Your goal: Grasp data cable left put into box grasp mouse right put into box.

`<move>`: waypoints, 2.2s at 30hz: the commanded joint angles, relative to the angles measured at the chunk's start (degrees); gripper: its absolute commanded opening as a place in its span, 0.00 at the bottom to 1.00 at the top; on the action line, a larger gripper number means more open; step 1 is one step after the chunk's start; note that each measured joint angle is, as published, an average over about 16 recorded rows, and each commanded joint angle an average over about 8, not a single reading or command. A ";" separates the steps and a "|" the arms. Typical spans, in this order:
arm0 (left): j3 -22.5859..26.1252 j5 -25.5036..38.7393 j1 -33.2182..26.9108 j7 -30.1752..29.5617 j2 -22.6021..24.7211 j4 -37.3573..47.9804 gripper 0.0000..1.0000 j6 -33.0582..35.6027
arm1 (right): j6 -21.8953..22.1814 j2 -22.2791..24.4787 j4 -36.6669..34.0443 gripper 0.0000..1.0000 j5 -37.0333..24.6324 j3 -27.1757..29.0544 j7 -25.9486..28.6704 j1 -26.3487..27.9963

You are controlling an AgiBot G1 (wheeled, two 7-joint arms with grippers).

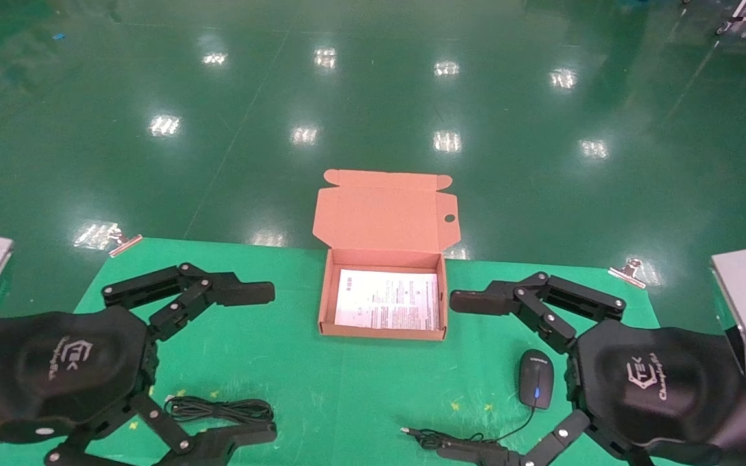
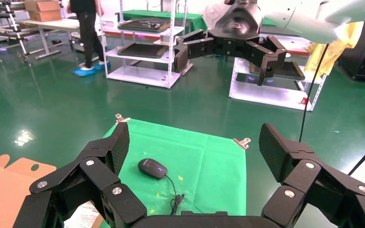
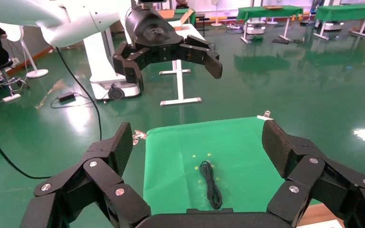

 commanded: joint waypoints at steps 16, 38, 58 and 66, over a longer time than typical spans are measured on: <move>0.00 0.00 0.00 0.00 0.00 0.00 1.00 0.00 | 0.00 0.00 0.00 1.00 0.00 0.00 0.00 0.00; 0.89 3.17 -0.88 1.27 0.08 -0.30 1.00 -0.18 | 0.09 0.33 -0.02 1.00 -1.69 -0.51 -0.13 0.46; 19.71 45.35 -19.13 4.91 8.59 4.63 1.00 2.91 | -3.00 -7.76 3.29 1.00 -45.51 -20.39 -9.35 21.73; 25.00 58.53 -19.17 5.70 12.41 6.66 1.00 -1.81 | 0.50 -12.51 3.34 1.00 -58.70 -27.46 -10.62 21.63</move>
